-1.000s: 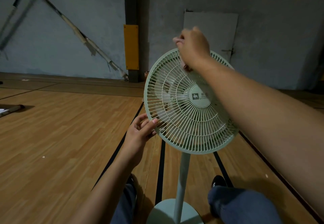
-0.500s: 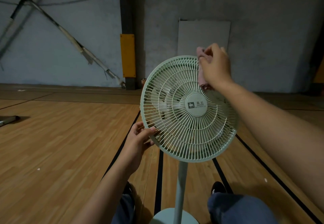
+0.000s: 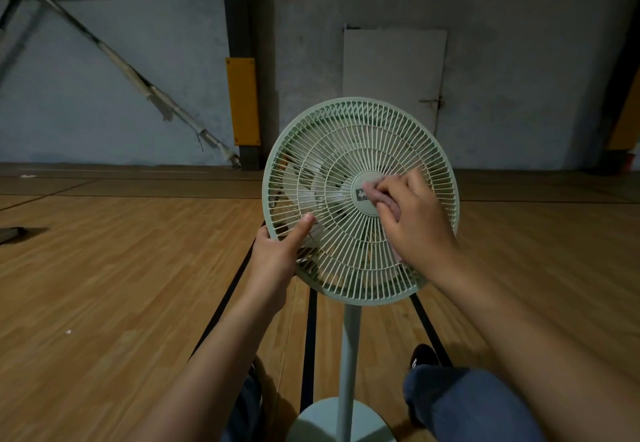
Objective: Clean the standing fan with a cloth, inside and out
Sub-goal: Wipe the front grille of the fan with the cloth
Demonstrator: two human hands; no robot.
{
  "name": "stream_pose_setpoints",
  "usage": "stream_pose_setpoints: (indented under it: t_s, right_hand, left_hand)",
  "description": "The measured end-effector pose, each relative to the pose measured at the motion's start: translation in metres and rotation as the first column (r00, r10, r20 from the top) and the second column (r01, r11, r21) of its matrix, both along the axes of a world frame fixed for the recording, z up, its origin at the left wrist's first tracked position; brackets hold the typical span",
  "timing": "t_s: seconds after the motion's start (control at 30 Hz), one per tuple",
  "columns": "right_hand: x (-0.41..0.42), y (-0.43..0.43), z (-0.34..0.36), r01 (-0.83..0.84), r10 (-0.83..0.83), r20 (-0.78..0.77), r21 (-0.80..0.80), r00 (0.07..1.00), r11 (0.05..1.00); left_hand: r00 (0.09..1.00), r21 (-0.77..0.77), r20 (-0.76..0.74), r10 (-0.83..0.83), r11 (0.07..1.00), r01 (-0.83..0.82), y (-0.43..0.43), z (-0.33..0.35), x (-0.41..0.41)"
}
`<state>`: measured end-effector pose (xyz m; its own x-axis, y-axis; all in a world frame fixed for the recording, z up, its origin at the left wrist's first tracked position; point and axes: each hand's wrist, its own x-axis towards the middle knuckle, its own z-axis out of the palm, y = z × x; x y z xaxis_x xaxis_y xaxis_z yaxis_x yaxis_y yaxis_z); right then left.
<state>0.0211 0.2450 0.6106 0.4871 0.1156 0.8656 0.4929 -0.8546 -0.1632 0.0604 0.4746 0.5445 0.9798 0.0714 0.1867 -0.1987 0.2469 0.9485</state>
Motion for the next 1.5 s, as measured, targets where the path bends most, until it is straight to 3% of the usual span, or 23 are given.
stream_pose_setpoints:
  t_s: [0.2,0.37,0.67,0.83,1.1,1.3,1.5]
  right_hand:
    - [-0.006,0.02,-0.031,-0.032,0.031,-0.003,-0.08,1.0,0.996]
    - [0.003,0.04,-0.011,-0.059,0.061,0.017,-0.106,0.998,0.993]
    - [0.018,0.016,0.018,0.068,-0.067,-0.015,0.1,0.998,0.993]
    - [0.003,0.006,-0.011,0.085,-0.084,-0.01,0.079,0.996,0.993]
    - [0.005,0.044,-0.01,-0.054,0.054,0.021,-0.017,0.998,0.998]
    - [0.026,0.038,0.023,0.029,-0.032,0.028,0.102,0.999,0.994]
    - [0.011,0.014,-0.011,0.075,-0.08,0.029,0.154,0.996,0.985]
  left_hand:
    - [0.999,0.025,0.02,0.026,0.999,-0.027,-0.002,-0.002,0.003]
    - [0.998,0.032,0.031,0.051,0.998,-0.052,0.002,-0.003,0.002]
    - [0.997,0.034,0.052,0.056,0.998,-0.058,0.007,-0.007,-0.001]
    - [0.998,0.014,0.063,0.028,0.999,-0.029,0.006,-0.007,-0.001]
    - [0.997,0.016,0.068,0.03,0.999,-0.032,0.003,-0.003,0.0]
    - [0.998,0.013,0.051,0.031,0.999,-0.031,0.007,-0.005,0.0]
    - [0.998,-0.002,0.063,0.023,1.0,-0.023,0.007,-0.006,0.0]
